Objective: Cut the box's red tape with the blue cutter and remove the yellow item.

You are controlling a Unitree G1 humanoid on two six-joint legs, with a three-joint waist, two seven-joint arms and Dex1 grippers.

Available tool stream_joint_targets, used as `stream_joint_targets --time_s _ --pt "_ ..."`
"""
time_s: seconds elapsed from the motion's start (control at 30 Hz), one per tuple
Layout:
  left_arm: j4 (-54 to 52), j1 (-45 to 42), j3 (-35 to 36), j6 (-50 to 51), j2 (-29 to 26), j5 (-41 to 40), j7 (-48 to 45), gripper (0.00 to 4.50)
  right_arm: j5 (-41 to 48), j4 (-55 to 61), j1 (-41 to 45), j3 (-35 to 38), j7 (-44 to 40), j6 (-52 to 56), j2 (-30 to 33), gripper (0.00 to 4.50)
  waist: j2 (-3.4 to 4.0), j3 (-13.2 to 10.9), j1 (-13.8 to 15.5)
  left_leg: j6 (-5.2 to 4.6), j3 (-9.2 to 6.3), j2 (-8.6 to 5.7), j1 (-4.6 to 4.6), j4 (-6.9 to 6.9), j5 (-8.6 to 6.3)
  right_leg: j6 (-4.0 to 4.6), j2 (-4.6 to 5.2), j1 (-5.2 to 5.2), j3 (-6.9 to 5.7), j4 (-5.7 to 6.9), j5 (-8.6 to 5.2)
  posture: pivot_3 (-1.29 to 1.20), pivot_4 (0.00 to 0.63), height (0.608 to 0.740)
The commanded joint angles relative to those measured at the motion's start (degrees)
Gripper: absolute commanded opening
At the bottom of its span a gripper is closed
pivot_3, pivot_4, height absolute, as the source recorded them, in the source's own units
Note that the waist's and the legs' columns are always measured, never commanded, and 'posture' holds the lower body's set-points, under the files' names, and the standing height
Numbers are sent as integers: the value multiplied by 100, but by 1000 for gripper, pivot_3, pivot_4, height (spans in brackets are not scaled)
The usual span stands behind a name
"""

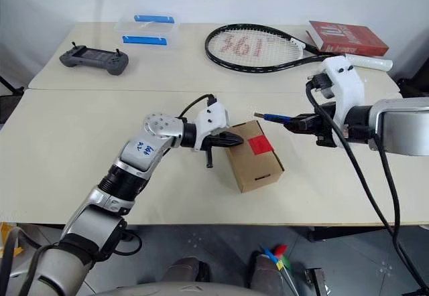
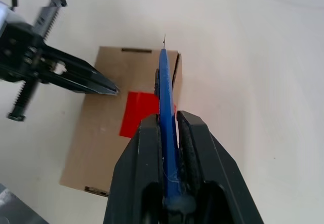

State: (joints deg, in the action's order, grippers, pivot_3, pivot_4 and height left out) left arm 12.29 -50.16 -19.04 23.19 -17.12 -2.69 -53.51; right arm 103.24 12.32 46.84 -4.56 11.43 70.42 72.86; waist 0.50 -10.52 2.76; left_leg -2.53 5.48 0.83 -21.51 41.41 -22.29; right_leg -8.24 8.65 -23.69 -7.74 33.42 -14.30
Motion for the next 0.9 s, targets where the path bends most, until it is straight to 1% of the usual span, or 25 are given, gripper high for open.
stream_joint_targets --time_s 0.03,0.33,0.53,0.67,0.9 --pt "-35 167 -125 142 -96 118 -31 0 -366 37 42 99 -140 169 -74 166 0 0 -2 0 1 0 0 0 0 0 0 0 0 0 0 0 150 740" --pt "-86 169 -139 194 -127 120 -31 0 -578 34 -78 243 -194 356 -343 166 0 0 -15 0 1 -1 0 0 0 0 -1 0 0 1 0 0 150 740" --pt "-95 172 -153 207 -124 123 -30 0 -523 57 -143 280 -187 434 -339 166 0 0 -15 0 1 -1 0 0 0 0 -2 0 -1 1 0 0 150 740" --pt "-97 162 -185 259 -151 154 -43 0 129 3 -112 191 14 403 -216 166 0 0 -15 0 1 -1 1 0 0 0 -2 0 -1 2 0 0 150 740" --pt "-87 176 -384 324 -142 300 8 0 912 -86 -72 -87 397 310 35 166 0 0 -28 1 1 -1 2 -1 0 0 -2 0 -1 1 0 0 150 740"
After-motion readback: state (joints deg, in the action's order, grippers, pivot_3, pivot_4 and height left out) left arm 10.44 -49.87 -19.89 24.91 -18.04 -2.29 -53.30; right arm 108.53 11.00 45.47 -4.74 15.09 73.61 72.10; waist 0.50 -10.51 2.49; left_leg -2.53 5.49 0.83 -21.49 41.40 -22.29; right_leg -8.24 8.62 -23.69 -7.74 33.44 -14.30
